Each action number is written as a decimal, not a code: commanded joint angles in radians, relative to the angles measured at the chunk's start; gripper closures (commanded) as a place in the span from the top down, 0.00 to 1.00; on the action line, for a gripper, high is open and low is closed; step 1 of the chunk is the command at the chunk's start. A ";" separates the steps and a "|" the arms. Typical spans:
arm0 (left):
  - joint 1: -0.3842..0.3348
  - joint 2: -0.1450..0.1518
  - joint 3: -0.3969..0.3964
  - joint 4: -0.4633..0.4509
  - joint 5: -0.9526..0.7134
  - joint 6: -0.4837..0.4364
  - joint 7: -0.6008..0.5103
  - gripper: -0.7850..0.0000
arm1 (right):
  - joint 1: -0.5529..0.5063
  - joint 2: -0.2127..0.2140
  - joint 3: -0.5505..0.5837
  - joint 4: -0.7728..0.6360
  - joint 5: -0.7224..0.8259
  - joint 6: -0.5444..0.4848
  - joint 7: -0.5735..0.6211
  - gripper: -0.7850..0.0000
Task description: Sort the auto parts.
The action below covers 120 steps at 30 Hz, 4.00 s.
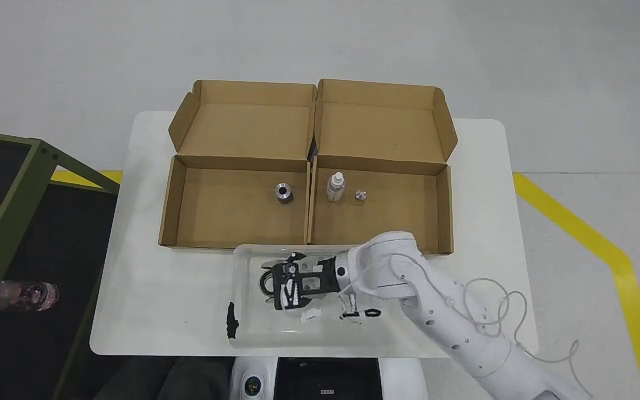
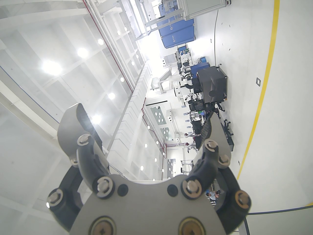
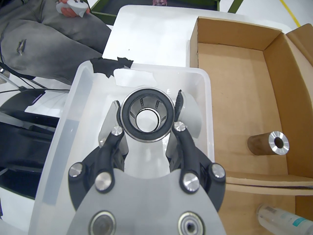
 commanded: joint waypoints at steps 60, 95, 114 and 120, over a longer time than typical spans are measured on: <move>0.000 0.000 0.000 0.000 0.000 0.000 0.000 1.00 | 0.358 -0.066 -0.073 0.339 0.055 0.128 -0.109 0.00; 0.000 0.000 0.000 0.000 0.000 0.000 0.000 1.00 | 0.408 -0.148 -0.199 0.531 -0.031 0.174 -0.083 0.28; 0.000 0.000 0.000 0.000 0.000 0.000 0.000 1.00 | 0.388 -0.148 -0.168 0.515 -0.064 0.146 -0.064 0.42; 0.000 0.000 0.000 0.000 0.000 0.000 0.000 1.00 | 0.375 -0.140 -0.146 0.487 -0.067 0.133 -0.051 0.50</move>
